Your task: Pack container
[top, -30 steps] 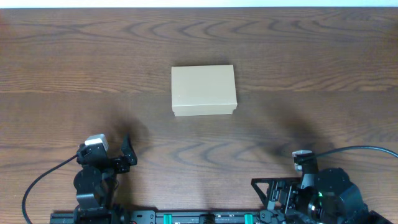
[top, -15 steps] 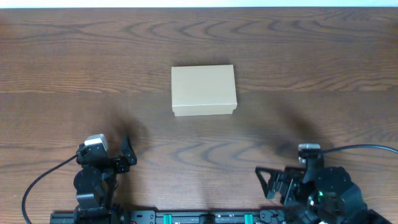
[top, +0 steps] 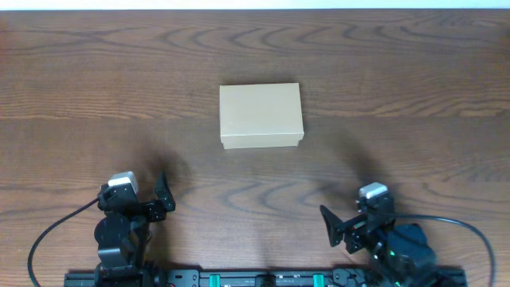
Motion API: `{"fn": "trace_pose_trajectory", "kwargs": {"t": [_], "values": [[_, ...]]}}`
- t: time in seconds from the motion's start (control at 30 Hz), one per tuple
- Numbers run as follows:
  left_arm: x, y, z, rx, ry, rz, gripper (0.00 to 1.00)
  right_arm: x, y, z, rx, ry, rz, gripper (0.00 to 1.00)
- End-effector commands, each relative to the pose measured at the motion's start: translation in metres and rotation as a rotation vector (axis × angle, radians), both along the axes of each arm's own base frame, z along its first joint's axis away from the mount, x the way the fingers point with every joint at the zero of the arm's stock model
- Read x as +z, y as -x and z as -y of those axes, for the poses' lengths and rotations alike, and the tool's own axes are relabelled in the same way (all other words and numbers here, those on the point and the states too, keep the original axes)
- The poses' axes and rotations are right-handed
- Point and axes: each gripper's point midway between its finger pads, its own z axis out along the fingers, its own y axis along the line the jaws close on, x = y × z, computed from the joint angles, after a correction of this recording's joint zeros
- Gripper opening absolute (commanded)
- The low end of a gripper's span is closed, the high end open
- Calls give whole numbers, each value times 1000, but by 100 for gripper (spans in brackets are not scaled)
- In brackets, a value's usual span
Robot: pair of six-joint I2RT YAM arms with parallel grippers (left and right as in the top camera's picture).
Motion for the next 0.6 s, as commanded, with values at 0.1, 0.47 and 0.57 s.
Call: {"fn": "trace_pose_trajectory", "kwargs": {"t": [0.1,0.47,0.57], "values": [[-8,0,-1,4,-3,-11,95,-36,-6,0,12,63,-4,99],[-8,0,-1,4,-3,-11,95,-46,-7,-2,17,67,-14,99],[-8,0,-1,4,-3,-11,95,-46,-7,-2,16,67,-14,99]]}}
